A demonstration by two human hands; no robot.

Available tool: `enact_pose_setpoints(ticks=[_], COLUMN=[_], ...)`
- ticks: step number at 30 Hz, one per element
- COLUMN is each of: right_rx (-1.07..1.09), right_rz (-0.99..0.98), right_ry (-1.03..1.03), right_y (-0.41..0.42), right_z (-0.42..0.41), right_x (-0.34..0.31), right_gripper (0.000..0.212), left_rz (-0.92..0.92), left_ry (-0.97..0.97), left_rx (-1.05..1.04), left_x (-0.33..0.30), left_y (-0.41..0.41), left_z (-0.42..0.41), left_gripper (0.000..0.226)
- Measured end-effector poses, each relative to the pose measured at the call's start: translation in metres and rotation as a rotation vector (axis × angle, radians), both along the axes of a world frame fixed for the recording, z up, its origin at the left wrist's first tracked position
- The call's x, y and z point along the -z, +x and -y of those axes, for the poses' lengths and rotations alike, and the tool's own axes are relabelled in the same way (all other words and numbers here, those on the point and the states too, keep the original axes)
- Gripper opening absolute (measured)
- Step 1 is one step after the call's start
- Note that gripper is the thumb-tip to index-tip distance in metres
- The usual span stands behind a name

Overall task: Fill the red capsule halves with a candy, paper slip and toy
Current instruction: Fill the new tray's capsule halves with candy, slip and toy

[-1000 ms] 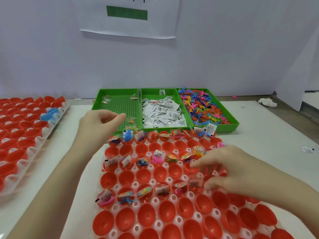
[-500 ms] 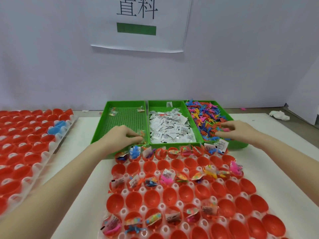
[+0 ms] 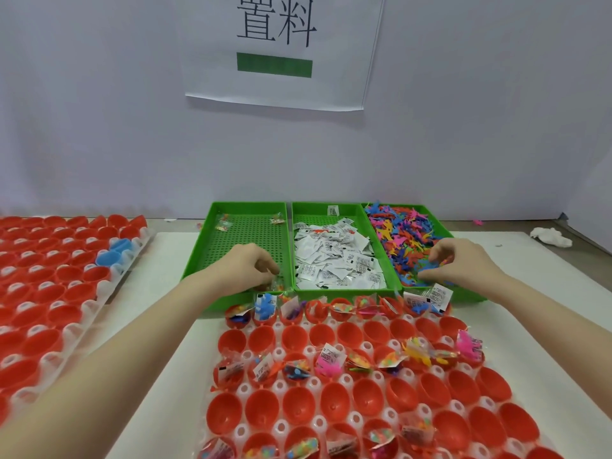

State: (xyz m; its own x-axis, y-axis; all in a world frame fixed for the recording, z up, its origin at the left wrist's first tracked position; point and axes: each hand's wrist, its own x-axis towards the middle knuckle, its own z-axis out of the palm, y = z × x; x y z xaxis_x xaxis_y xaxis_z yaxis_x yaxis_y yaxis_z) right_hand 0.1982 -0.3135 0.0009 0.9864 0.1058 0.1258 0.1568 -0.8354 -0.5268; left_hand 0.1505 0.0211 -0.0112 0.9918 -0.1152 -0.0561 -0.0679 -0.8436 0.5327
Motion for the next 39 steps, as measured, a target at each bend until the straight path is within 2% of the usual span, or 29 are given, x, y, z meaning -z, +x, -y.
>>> enact_pose_setpoints(ticks=[3,6,9,13,16,20,23,25,28,30,34,36,39], right_rx=[0.064,0.147,0.187,0.185,0.225,0.208,0.235,0.234,0.102,-0.017,-0.259,-0.276,-0.214], right_rz=[0.083,0.109,0.05,0.024,0.094,0.099,0.22,0.287,0.2,0.076,-0.103,-0.093,-0.105], right_ry=[0.079,0.15,0.13,0.06,-0.062,-0.142,0.01,0.176,0.278,0.207,-0.211,-0.268,-0.462], right_y=[-0.002,0.001,0.005,0.004,0.001,0.001,0.0,-0.005,-0.013,-0.018,-0.018,-0.017,-0.014], right_z=[-0.002,-0.002,-0.001,0.0,0.002,-0.001,-0.006,-0.015,-0.039,-0.057,-0.087,-0.098,-0.108], right_x=[-0.003,-0.002,0.001,0.005,0.004,-0.001,-0.004,-0.011,-0.022,-0.026,-0.026,-0.024,-0.022], right_gripper=[0.027,0.019,0.031,0.033,0.028,0.027,0.027,0.026,0.02,0.012,0.02,0.028,0.049], left_rz=[-0.021,-0.068,-0.072,0.104,0.201,0.315,0.375,0.419,0.458,0.476,0.503,0.499,0.5], left_ry=[-0.008,-0.007,-0.102,-0.186,-0.214,-0.321,-0.286,-0.384,-0.605,-0.729,-0.978,-1.104,-1.136], left_rx=[0.012,0.002,-0.061,-0.197,-0.291,-0.388,-0.406,-0.434,-0.506,-0.556,-0.582,-0.553,-0.482], left_x=[-0.001,-0.004,-0.005,-0.004,-0.002,0.0,0.005,0.003,-0.002,-0.006,-0.026,-0.038,-0.052], left_y=[-0.004,-0.007,-0.008,-0.01,-0.013,-0.018,-0.022,-0.026,-0.035,-0.043,-0.064,-0.074,-0.089], left_z=[-0.006,-0.014,-0.016,-0.019,-0.022,-0.024,-0.024,-0.022,-0.015,-0.009,0.008,0.017,0.027], left_gripper=[0.017,0.019,0.027,0.016,0.025,0.023,0.03,0.023,0.011,0.013,0.022,0.027,0.031])
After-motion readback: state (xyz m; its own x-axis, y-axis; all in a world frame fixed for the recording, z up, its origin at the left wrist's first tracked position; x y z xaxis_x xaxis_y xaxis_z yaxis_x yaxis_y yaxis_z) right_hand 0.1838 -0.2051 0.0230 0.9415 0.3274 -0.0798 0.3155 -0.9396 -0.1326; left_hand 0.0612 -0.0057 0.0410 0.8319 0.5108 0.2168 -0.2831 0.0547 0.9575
